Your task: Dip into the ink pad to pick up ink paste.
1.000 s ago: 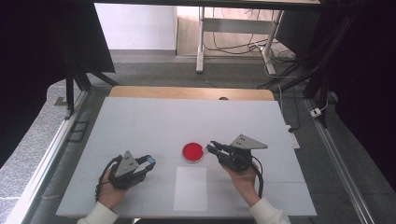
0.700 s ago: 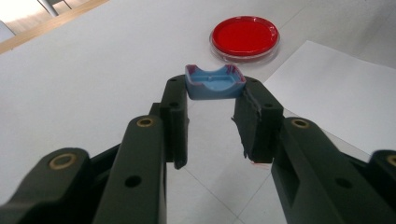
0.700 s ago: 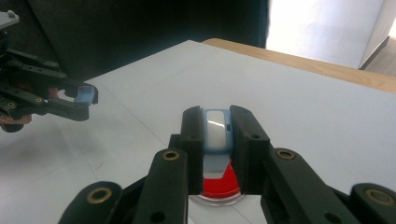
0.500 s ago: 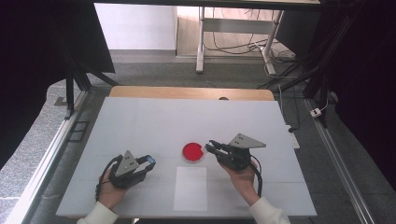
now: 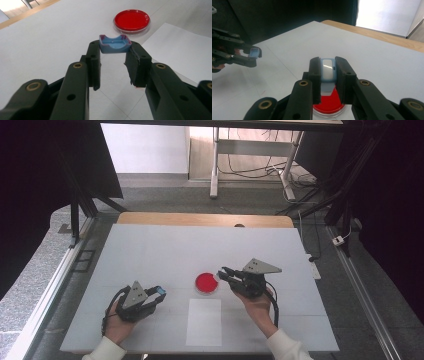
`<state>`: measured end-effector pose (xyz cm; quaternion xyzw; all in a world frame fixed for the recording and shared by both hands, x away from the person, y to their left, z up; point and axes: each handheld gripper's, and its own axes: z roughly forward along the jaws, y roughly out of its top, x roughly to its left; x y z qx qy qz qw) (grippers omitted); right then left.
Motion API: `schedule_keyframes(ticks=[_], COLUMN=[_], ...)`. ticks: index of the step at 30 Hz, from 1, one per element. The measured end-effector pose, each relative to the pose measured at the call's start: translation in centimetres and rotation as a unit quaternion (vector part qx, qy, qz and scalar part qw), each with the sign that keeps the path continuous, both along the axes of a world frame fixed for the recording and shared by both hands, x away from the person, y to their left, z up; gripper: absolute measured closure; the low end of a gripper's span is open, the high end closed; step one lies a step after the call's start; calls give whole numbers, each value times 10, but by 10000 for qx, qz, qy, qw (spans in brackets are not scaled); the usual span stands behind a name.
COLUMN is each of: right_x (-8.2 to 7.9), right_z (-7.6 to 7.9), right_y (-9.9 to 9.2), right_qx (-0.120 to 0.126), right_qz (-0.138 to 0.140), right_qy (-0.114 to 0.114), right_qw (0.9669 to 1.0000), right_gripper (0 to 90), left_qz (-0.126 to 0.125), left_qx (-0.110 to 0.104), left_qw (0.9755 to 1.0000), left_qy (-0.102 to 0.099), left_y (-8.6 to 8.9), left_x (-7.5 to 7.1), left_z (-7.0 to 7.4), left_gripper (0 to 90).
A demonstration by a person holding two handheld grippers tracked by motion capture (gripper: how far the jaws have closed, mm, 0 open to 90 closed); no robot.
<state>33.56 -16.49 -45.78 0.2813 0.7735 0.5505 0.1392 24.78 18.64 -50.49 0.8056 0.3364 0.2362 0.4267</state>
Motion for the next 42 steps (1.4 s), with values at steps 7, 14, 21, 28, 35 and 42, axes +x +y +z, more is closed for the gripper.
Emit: schedule_keyframes(ticks=[7, 14, 21, 28, 35, 42], right_x=[8, 14, 21, 28, 33, 37], right_z=[1, -3, -8, -15, -24, -30], right_y=[7, 13, 15, 23, 32, 38], right_qx=[-26, -121, -203, -379, -585, -763], right_qz=[48, 74, 34, 103, 132, 128], right_qy=[48, 109, 204, 292, 411, 432], right_qw=[10000, 9998, 9996, 9988, 9974, 9961], right_gripper=[753, 753, 753, 753, 753, 753], left_qz=[-43, -21, -32, -57, -73, -90], left_qx=[25, -6, -24, -2, -16, -15], left_qw=[10000, 10000, 10000, 10000, 10000, 10000], left_qy=[13, -7, 8, 14, 23, 38], left_y=[0, -1, -1, -2, -2, -2], left_x=[1, 0, 1, 1, 1, 1], left_z=[0, 1, 1, 0, 0, 0], left_gripper=[655, 655, 655, 654, 654, 654])
